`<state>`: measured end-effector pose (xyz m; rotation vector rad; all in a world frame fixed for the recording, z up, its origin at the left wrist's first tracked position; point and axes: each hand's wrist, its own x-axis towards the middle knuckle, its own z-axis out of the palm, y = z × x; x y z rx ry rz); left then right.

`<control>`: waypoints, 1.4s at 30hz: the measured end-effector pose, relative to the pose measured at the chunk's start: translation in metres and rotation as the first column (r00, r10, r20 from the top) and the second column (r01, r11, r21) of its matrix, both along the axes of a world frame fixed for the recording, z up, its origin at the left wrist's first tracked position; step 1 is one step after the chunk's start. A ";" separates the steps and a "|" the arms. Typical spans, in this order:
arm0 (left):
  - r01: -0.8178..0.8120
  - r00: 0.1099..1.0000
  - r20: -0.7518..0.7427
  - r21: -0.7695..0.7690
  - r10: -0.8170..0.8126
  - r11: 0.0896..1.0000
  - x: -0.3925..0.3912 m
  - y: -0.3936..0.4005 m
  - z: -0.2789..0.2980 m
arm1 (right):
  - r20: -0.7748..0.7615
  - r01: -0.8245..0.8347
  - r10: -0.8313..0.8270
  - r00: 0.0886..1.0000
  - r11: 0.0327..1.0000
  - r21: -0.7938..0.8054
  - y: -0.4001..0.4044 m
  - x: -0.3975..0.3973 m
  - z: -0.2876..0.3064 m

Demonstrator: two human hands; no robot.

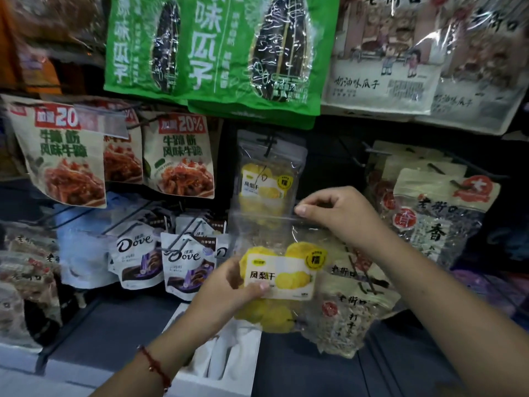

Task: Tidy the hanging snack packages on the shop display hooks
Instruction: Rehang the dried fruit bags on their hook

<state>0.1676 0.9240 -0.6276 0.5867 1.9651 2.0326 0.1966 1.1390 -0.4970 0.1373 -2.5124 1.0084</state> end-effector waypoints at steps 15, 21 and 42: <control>-0.168 0.986 0.021 0.230 0.168 0.959 -0.045 -0.005 0.019 | -0.170 0.047 -0.091 0.981 0.967 -0.250 -0.041 -0.082 0.031; -0.164 0.986 0.003 0.242 0.169 0.956 -0.052 0.000 0.023 | -0.068 0.124 -0.156 0.985 0.933 -0.339 -0.036 -0.096 0.035; -0.317 0.946 -0.042 0.097 0.322 0.943 -0.085 0.022 0.040 | -0.086 0.165 -0.248 0.965 0.827 -0.538 -0.023 -0.111 0.004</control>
